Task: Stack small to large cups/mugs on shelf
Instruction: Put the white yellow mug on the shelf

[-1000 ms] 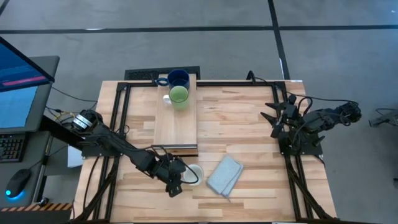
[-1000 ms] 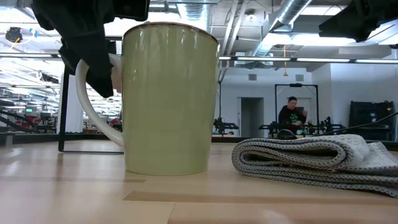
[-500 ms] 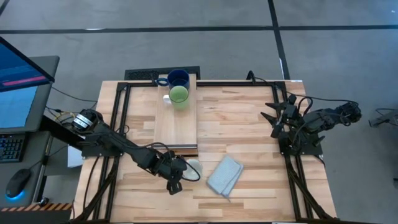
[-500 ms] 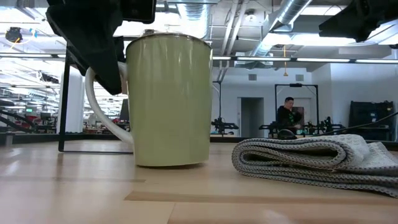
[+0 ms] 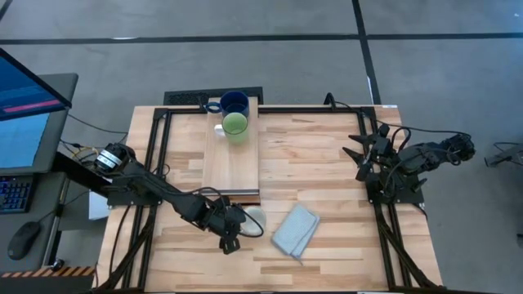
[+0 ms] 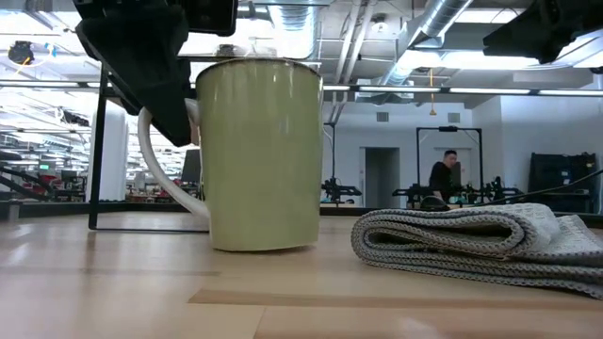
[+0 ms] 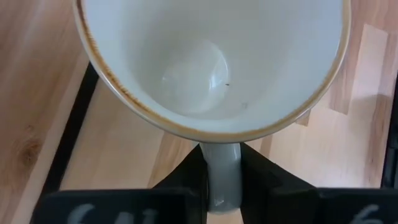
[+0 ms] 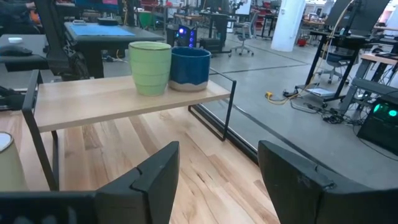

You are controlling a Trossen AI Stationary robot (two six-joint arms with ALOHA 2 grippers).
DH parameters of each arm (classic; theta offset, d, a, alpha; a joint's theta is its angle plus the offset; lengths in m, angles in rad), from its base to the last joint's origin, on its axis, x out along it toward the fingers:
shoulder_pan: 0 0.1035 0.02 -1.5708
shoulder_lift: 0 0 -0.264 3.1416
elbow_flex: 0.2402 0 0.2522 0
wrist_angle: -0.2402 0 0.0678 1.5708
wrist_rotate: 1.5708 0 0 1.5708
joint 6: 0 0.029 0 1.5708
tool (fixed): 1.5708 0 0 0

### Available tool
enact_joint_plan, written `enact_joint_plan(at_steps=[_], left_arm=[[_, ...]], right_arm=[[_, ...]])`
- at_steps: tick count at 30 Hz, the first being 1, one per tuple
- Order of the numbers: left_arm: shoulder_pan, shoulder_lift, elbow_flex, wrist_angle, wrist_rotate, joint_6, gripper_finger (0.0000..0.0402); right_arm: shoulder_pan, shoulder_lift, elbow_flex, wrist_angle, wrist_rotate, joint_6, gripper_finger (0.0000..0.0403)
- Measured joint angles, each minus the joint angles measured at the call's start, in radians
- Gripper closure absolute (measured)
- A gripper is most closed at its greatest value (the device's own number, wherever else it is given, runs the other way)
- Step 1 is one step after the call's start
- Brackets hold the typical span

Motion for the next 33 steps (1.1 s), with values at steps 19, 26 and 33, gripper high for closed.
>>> enact_joint_plan(at_steps=[19, 26, 33], left_arm=[[-0.053, -0.008, 0.529, -0.698, -0.108, 0.143, 0.0364], [-0.044, -0.008, 0.681, -0.881, -0.109, 0.259, 0.0364], [0.004, -0.007, 0.801, -0.984, -0.114, 0.342, 0.0364]], right_arm=[[0.000, 0.000, 0.000, 0.000, 0.000, 0.000, 0.0163], [0.000, 0.000, 0.000, 0.000, 0.000, 0.000, 0.0163], [0.000, 0.000, 0.000, 0.000, 0.000, 0.000, 0.0163]])
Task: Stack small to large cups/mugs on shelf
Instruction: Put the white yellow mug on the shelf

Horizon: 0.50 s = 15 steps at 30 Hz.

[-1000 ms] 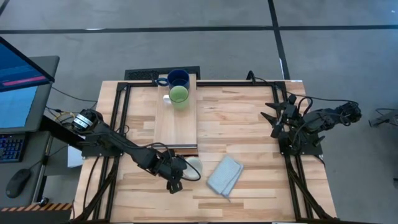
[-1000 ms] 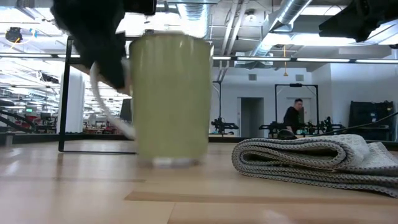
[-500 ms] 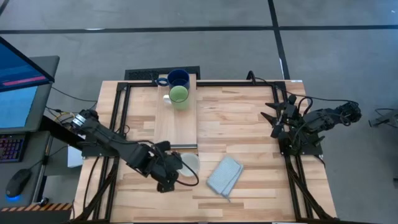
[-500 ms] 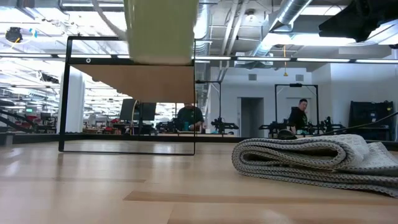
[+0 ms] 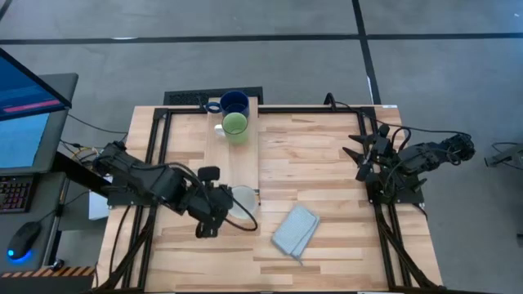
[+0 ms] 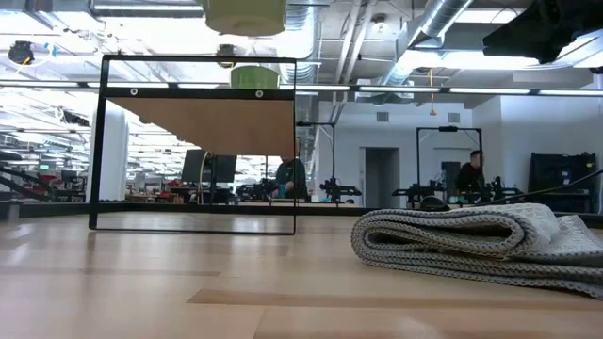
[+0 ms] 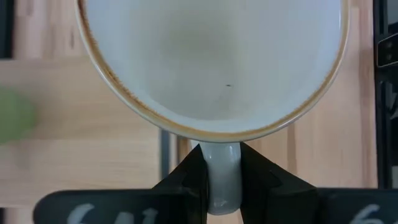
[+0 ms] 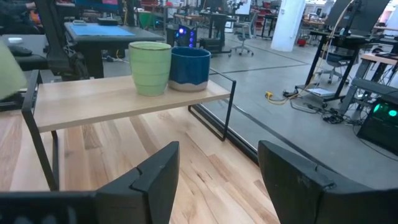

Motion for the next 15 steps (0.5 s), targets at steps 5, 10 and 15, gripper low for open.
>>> enact_joint_plan(at_steps=[5, 10, 15], left_arm=[[0.071, -0.005, 0.067, -0.080, -0.010, 0.096, 0.0364], [0.164, -0.063, 0.082, -0.106, -0.044, 0.156, 0.0364], [0.258, -0.118, 0.082, -0.103, -0.020, 0.231, 0.0364]], right_arm=[[0.000, 0.000, 0.000, 0.000, 0.000, 0.000, 0.0163], [0.000, 0.000, 0.000, 0.000, 0.000, 0.000, 0.0163], [0.000, 0.000, 0.000, 0.000, 0.000, 0.000, 0.0163]])
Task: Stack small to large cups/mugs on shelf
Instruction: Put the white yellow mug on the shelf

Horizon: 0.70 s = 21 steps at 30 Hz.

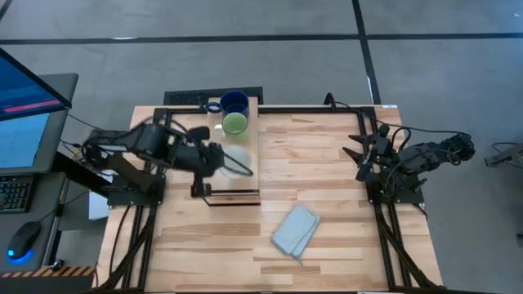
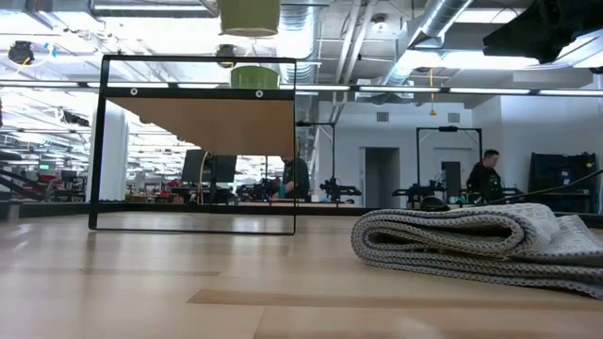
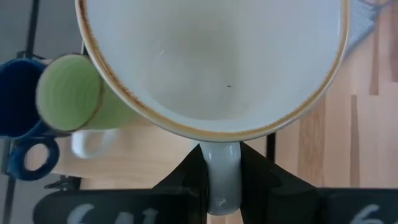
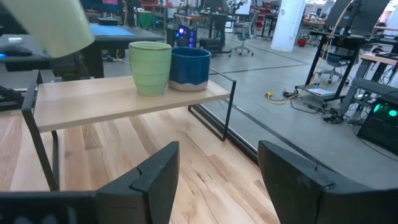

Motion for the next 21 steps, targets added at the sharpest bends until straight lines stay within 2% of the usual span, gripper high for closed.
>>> enact_joint_plan(at_steps=[10, 16, 21], left_arm=[[0.170, -0.019, -0.002, 0.001, 0.125, 0.221, 0.0364], [0.265, -0.030, -0.054, 0.001, 0.157, 0.315, 0.0364], [0.301, -0.052, -0.116, 0.033, 0.207, 0.388, 0.0364]], right_arm=[[0.000, 0.000, 0.000, 0.000, 0.000, 0.007, 0.0163], [0.000, 0.000, 0.000, 0.000, 0.000, 0.060, 0.0163], [0.000, 0.000, 0.000, 0.000, 0.001, 0.063, 0.0163]])
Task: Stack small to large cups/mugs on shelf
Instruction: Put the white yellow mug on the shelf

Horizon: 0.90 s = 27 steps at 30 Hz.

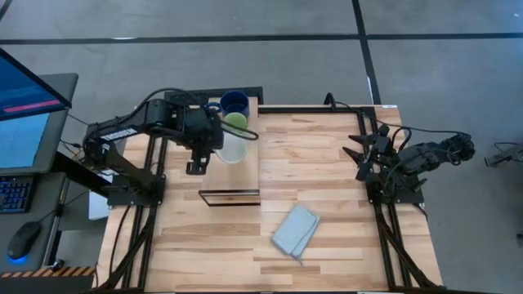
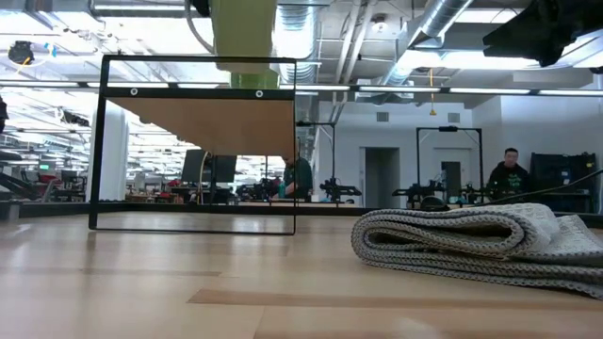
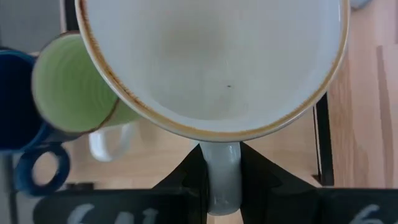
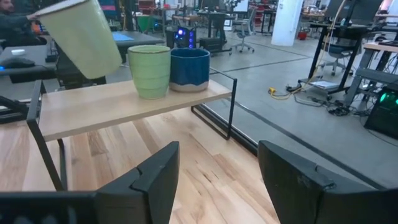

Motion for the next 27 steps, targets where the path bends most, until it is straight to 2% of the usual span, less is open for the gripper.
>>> enact_joint_plan(at_steps=[13, 15, 19, 27], left_arm=[[0.113, -0.127, -0.260, 0.164, 0.166, 0.120, 0.0364], [0.130, -0.138, -0.292, 0.178, 0.167, 0.130, 0.0364], [0.166, -0.143, -0.321, 0.213, 0.234, 0.168, 0.0364], [0.207, -0.137, -0.325, 0.252, 0.271, 0.194, 0.0364]], right_arm=[[0.000, 0.000, 0.000, -0.004, 0.000, 0.064, 0.0163], [0.000, 0.000, 0.000, -0.003, 0.000, 0.068, 0.0163], [0.000, 0.000, 0.000, -0.003, 0.000, 0.078, 0.0163], [0.000, 0.000, 0.000, -0.003, 0.000, 0.086, 0.0163]])
